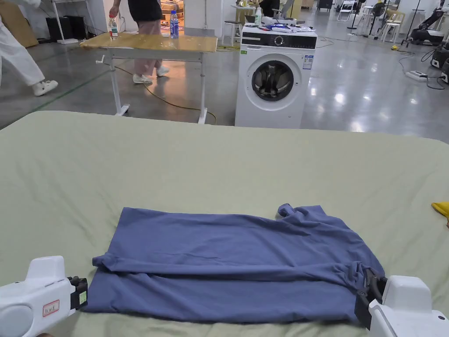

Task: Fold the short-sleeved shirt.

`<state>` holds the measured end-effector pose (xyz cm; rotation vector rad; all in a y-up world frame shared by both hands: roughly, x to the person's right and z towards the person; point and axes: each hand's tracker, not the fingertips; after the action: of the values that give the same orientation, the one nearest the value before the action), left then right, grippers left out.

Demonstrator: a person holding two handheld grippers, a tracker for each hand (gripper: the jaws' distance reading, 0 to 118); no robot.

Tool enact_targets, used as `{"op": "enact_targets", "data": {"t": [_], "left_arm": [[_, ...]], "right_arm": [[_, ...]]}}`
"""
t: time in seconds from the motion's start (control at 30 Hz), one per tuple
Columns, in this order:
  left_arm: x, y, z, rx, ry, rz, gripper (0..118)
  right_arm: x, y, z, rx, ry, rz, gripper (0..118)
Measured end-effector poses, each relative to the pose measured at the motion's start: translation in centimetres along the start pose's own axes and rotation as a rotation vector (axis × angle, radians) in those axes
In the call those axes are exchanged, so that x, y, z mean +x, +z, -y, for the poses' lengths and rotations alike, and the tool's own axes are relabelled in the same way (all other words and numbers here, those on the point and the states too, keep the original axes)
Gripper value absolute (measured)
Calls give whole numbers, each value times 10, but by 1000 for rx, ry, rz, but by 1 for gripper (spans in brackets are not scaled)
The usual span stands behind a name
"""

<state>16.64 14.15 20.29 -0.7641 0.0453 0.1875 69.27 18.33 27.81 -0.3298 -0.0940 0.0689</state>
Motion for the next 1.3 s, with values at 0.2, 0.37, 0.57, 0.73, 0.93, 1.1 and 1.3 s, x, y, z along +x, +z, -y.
{"op": "enact_targets", "data": {"t": [0.2, 0.37, 0.57, 0.73, 0.93, 1.1, 1.3], "left_arm": [[15, -26, -7, -169, 24, -37, 56], [37, -32, 0, -221, -54, -84, 65], [63, -26, 0, -255, -161, -109, 35], [60, -15, 2, -257, -188, -70, 0], [46, 9, 4, -187, -147, -15, 0], [41, 27, 3, -138, -107, 23, 0], [36, 24, -1, -107, -112, 33, 0]], "right_arm": [[11, -1, 12, -43, -5, 17, 0], [19, -3, 20, -79, 0, 31, 0], [30, -10, 26, -124, -6, 46, 0], [53, -29, 22, -197, -60, 48, 0], [81, -77, 18, -371, -48, -23, 29], [86, -118, 27, -534, 13, -50, 74], [83, -145, 49, -640, -38, -107, 35]]}}
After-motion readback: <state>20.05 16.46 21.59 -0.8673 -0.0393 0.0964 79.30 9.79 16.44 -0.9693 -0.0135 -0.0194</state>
